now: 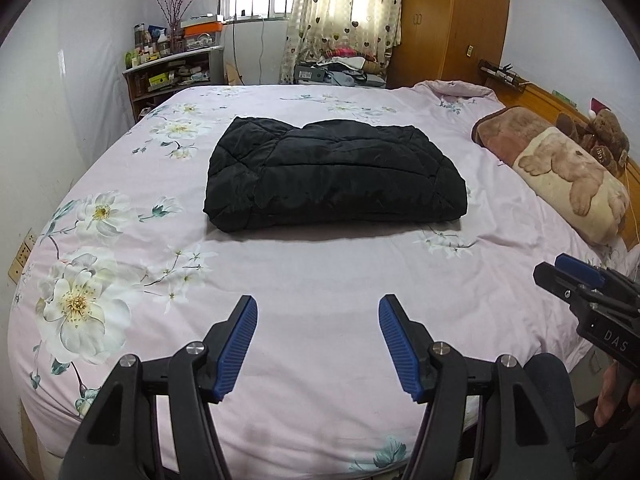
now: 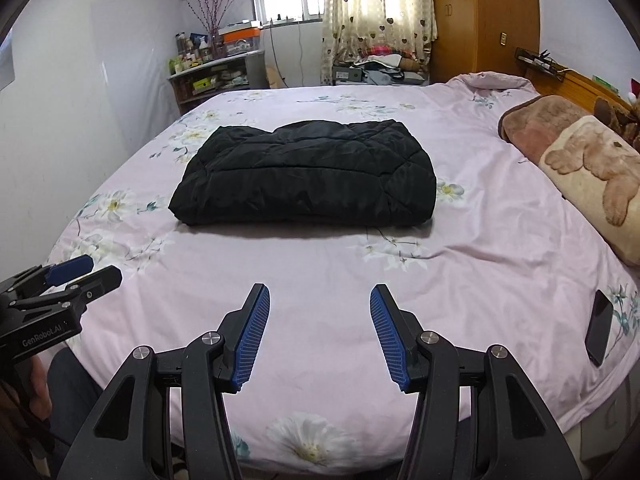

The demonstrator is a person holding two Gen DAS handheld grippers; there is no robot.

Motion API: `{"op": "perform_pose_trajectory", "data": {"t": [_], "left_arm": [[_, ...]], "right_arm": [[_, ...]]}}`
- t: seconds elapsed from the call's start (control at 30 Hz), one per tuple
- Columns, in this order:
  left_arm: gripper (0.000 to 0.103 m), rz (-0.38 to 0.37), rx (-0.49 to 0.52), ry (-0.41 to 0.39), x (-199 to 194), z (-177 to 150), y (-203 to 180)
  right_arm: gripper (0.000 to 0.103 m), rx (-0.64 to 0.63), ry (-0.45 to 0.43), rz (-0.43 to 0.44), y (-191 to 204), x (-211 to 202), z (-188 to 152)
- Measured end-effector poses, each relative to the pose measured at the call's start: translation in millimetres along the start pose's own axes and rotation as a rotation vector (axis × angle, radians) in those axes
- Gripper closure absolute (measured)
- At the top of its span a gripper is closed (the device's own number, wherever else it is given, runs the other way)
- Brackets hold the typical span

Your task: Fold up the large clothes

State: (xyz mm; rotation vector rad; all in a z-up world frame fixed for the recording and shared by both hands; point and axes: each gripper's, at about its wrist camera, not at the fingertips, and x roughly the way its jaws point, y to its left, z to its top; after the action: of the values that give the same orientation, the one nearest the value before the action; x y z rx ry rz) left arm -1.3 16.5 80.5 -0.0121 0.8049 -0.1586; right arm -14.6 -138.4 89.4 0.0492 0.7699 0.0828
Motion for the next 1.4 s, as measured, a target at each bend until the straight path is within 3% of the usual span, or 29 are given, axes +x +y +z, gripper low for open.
{"op": "perform_pose_trajectory", "data": {"t": [1.4], "left_arm": [[0.037, 0.006, -0.021, 0.009, -1.9, -3.7, -4.0]], "right_arm": [[0.05, -0.017, 0.017, 0.002, -1.6, -1.9, -1.9]]}}
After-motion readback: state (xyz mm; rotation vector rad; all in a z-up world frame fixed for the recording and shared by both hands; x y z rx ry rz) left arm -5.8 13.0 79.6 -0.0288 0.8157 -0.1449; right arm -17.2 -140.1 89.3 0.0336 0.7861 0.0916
